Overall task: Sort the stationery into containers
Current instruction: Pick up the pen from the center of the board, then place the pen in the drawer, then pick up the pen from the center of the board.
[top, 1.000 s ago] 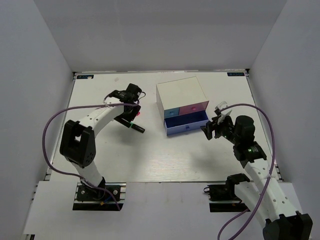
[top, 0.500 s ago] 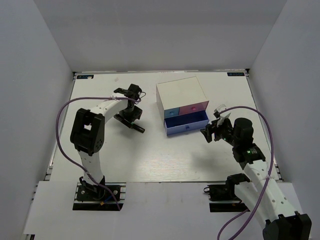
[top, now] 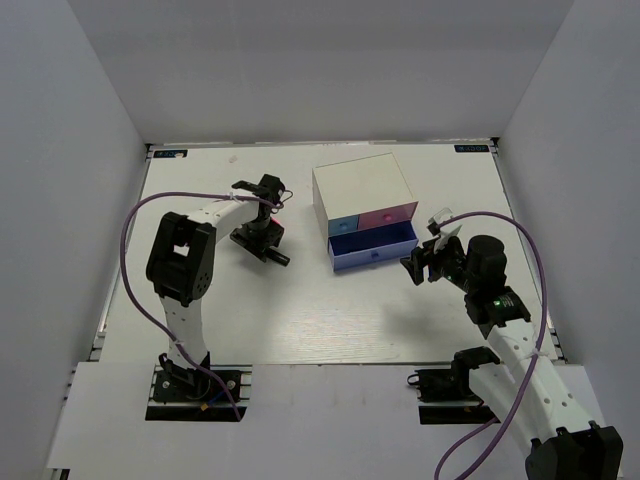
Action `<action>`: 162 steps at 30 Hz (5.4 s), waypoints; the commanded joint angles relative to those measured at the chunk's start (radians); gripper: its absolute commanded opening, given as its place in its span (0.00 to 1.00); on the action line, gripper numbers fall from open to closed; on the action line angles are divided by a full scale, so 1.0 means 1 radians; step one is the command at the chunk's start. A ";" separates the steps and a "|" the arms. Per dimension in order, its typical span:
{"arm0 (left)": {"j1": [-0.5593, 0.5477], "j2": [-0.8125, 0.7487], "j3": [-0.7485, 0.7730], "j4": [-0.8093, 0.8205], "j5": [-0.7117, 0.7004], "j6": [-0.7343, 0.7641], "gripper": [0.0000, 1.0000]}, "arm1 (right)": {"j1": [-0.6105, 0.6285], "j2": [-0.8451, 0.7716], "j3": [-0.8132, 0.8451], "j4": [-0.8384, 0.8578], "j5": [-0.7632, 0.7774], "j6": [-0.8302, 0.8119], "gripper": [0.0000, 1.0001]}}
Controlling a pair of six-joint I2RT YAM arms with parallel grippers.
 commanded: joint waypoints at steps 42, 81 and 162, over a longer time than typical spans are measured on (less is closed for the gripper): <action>-0.045 -0.579 -0.325 0.746 0.629 0.922 0.06 | -0.006 -0.002 -0.001 0.061 -0.025 0.050 0.75; -0.380 -0.125 0.105 0.654 0.421 1.461 0.57 | -0.004 -0.043 0.011 0.035 0.034 0.049 0.75; 0.058 0.078 0.287 0.117 -0.015 0.566 0.02 | -0.007 -0.048 -0.033 0.069 0.021 0.021 0.47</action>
